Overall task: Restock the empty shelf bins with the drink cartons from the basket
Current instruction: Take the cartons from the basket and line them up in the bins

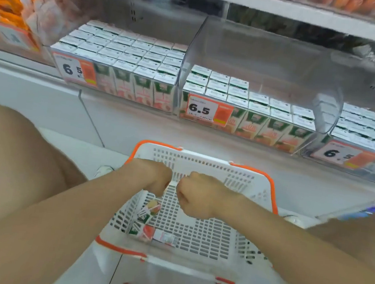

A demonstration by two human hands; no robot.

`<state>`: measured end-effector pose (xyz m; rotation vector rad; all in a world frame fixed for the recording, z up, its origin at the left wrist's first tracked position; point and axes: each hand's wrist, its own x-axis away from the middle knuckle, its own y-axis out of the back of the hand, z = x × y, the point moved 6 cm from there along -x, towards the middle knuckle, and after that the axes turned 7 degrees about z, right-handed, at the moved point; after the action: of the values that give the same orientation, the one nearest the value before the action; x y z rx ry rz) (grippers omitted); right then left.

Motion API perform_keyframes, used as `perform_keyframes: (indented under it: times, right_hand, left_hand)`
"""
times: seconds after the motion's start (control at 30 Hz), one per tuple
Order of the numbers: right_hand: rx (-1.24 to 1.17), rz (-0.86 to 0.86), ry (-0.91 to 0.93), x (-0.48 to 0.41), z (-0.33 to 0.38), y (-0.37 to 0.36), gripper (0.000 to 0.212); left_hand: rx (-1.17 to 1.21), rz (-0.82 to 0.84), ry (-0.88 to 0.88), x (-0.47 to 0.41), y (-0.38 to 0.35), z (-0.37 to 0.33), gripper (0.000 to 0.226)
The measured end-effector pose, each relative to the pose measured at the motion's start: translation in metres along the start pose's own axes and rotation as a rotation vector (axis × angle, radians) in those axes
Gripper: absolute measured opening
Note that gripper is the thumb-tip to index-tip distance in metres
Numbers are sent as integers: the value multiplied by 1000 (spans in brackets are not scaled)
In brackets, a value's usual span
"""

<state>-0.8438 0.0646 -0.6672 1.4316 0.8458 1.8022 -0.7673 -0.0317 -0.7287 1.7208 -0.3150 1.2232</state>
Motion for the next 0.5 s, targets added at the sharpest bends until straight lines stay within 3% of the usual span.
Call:
perform_keyframes:
  times: [0.07,0.23,0.37,0.4,0.5]
  right_hand:
    - [-48,85,-1,-17,0,-37,20]
    - [-86,251,-12,-49,-8,-110,19]
    - [-47,291,-12,-70,-18,-156,19]
    - [-43,304,-16,-75,-20,-166,18]
    - [-35,326,-14,-89,-19,-188,26]
  left_hand:
    - [15,36,43,-18,-23,5,12]
    - [140,38,62,-64,-75,11,41]
    - [238,49,72,-103,-107,12,9]
    - [259,39,75,-113,-114,14,11]
    - [318,5,77,-138,-129,19,63]
